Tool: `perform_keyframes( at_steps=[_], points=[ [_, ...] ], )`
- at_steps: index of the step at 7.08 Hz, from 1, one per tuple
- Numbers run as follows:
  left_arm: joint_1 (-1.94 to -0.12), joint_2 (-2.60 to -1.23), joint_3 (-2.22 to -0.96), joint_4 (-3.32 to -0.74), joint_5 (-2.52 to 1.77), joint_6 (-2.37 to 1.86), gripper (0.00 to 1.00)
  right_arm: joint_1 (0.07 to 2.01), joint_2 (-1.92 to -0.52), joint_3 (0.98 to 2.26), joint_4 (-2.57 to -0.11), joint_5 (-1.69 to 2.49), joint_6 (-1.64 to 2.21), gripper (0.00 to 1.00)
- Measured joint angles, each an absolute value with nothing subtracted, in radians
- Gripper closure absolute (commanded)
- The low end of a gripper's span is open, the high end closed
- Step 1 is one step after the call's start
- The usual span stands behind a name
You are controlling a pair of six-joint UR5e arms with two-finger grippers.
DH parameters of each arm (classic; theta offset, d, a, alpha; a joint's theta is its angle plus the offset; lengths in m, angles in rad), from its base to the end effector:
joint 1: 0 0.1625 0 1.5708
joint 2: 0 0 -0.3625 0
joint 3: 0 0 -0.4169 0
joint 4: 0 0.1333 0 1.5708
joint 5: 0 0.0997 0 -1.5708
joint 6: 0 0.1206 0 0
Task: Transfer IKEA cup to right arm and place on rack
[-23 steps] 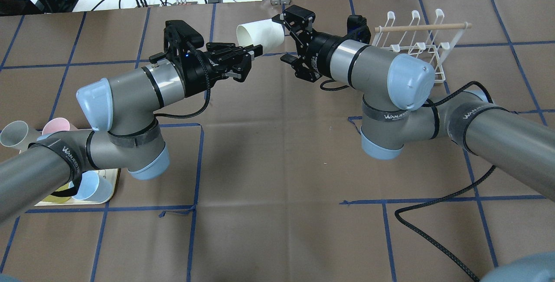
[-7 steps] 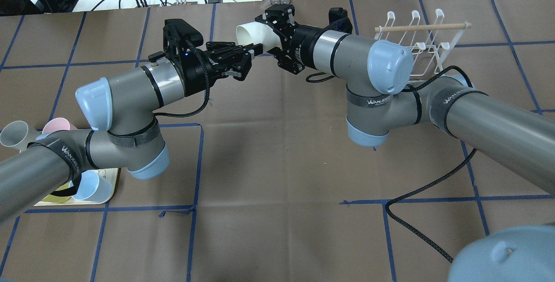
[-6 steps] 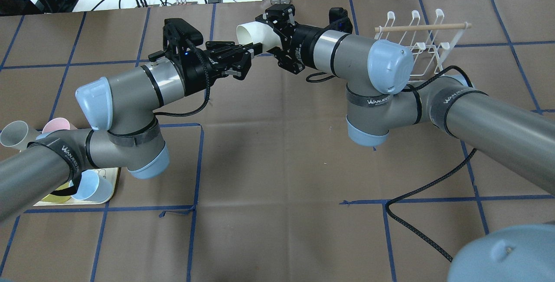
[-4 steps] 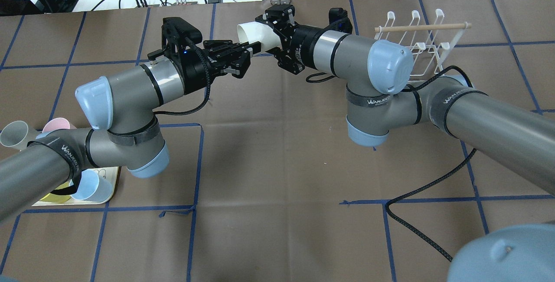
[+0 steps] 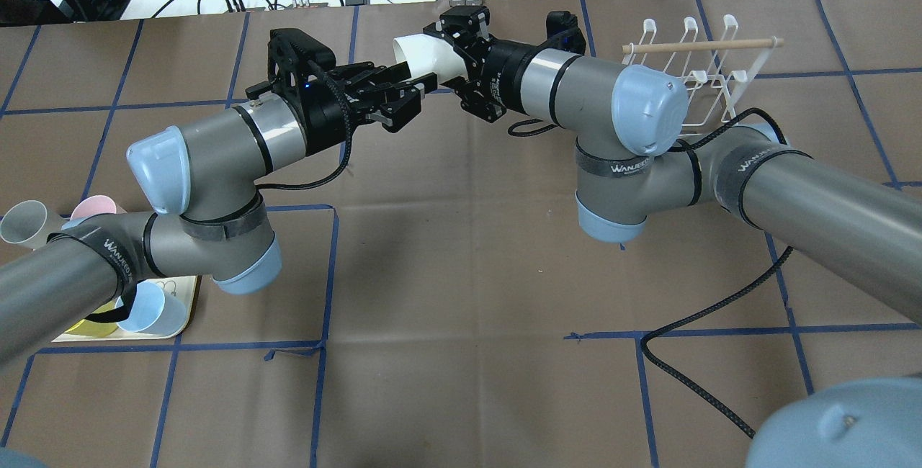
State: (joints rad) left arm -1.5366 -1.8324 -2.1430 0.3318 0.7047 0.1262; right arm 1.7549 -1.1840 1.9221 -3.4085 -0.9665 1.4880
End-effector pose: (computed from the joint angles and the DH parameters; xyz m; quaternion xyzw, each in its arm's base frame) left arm -0.2083 -0.4978 0.2538 -0.2494 -0.7705 0.4897 0.3229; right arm 0.3044 -0.5321 0.2615 0.3703 0.7414 -0.1462 0.5402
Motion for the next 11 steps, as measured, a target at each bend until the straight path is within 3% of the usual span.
perform_keyframes(
  at_steps=[5,8,9,11],
  points=[
    [-1.465,-1.755,-2.201,0.341,0.706,0.127,0.01,1.726,-1.182,1.911,-3.409,-0.938,1.487,0.59],
    [-1.394,-1.686,-2.24,0.309,0.72,0.126,0.0,1.617,-1.181,1.879,-3.409,-0.918,1.412,0.74],
    [-1.394,-1.686,-2.21,0.251,0.781,0.127,0.0,1.587,-1.182,1.871,-3.408,-0.922,1.282,0.74],
    [-1.424,-1.694,-2.027,-0.043,1.011,0.128,0.0,1.547,-1.187,1.863,-3.398,-0.968,0.884,0.74]
  ],
)
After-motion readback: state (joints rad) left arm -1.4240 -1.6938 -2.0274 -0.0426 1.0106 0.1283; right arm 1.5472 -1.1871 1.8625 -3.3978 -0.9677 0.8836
